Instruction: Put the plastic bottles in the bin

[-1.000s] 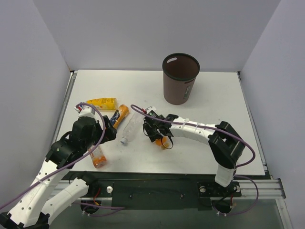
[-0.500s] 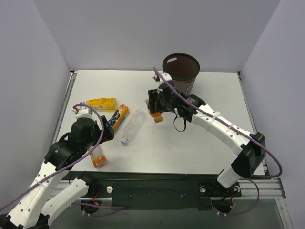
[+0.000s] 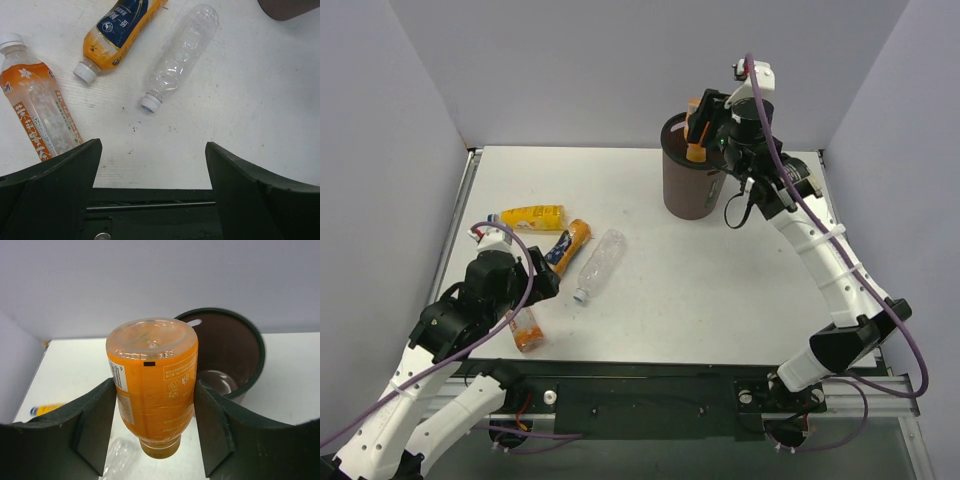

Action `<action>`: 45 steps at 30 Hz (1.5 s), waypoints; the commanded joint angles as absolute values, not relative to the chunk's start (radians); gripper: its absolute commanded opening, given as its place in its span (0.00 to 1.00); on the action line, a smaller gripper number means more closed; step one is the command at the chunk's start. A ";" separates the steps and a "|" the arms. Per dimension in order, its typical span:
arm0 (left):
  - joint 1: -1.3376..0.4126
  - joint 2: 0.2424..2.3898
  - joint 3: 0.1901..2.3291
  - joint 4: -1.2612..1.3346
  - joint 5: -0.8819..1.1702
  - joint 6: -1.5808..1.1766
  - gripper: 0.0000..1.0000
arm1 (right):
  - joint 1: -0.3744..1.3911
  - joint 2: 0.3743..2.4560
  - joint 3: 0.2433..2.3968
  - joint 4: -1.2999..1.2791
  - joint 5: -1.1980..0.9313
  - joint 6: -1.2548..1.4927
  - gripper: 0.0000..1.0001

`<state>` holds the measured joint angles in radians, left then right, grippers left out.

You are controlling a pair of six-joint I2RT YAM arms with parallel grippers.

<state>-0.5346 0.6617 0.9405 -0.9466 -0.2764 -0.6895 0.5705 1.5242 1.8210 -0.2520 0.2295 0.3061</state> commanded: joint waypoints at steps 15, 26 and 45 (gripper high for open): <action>-0.523 0.630 0.950 -0.974 -0.268 -0.801 0.96 | 0.397 1.951 2.122 0.003 0.476 0.448 0.98; -0.522 0.554 0.976 -0.991 -0.362 -0.828 0.95 | 0.532 1.668 1.800 -0.100 0.453 0.413 1.00; -0.522 0.339 0.897 -1.071 -0.508 -0.956 0.95 | 0.865 1.749 1.065 0.281 0.146 1.012 0.98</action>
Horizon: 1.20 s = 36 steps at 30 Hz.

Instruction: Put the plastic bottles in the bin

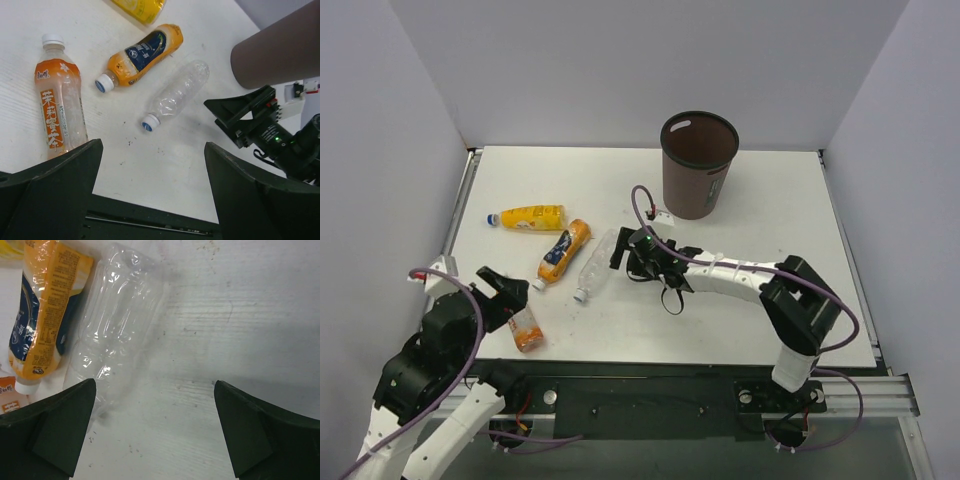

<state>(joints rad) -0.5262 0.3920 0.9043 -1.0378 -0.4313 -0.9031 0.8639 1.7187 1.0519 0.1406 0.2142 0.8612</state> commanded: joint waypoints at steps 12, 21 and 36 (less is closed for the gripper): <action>-0.528 0.394 0.966 -1.137 -0.561 -0.933 0.94 | 0.888 1.951 1.210 0.338 0.112 1.134 0.97; -0.528 0.360 0.960 -1.173 -0.600 -0.959 0.95 | 0.920 2.066 1.330 0.294 0.172 1.109 0.49; -0.529 0.382 0.959 -1.137 -0.564 -0.893 0.95 | 0.919 1.873 1.212 0.207 0.235 0.925 0.38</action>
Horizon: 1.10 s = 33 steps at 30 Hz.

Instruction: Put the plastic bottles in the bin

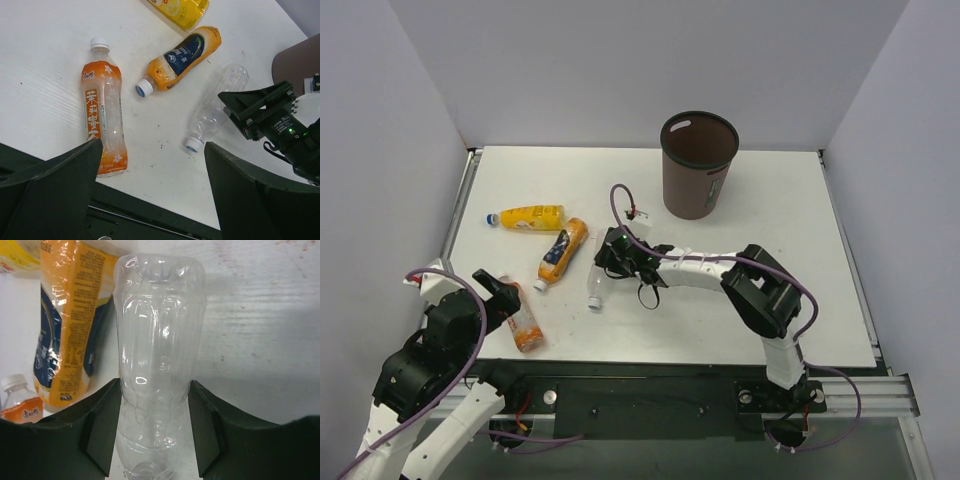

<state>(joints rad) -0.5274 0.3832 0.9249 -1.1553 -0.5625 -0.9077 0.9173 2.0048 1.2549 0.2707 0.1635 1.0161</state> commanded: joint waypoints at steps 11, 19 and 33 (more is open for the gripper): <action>-0.529 0.419 0.963 -1.140 -0.583 -0.857 0.95 | 0.884 1.422 1.431 -0.026 0.486 0.413 0.33; -0.529 0.443 0.968 -1.131 -0.577 -0.868 0.95 | 0.738 1.409 1.546 0.311 0.831 -0.064 0.28; -0.528 0.679 0.946 -1.115 -0.367 -0.854 0.95 | 0.491 1.856 1.963 0.328 0.701 -0.028 0.29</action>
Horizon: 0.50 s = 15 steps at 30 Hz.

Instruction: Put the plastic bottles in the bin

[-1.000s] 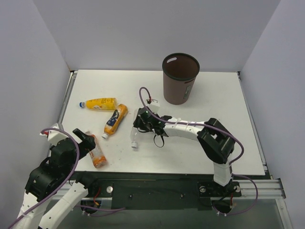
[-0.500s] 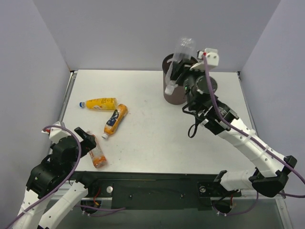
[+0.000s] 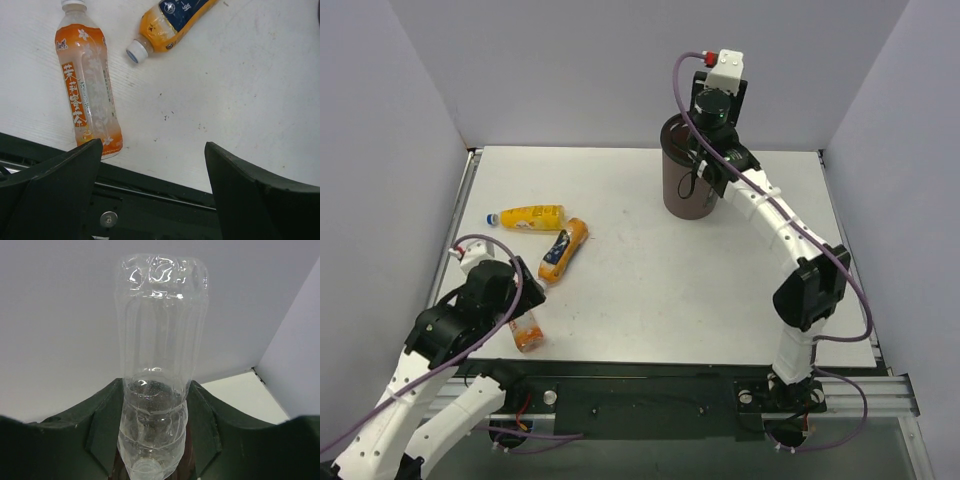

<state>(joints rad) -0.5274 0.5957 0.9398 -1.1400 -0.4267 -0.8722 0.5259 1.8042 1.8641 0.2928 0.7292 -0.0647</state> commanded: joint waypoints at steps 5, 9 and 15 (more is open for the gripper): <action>-0.528 0.761 0.983 -1.155 -0.387 -0.848 0.95 | 0.474 1.940 2.023 0.272 0.696 -0.029 0.36; -0.526 0.753 0.989 -1.135 -0.399 -0.850 0.95 | 0.468 1.956 2.045 0.212 0.675 -0.006 0.81; -0.525 0.764 1.031 -1.140 -0.393 -0.833 0.95 | 0.483 1.872 1.994 0.173 0.638 0.026 0.95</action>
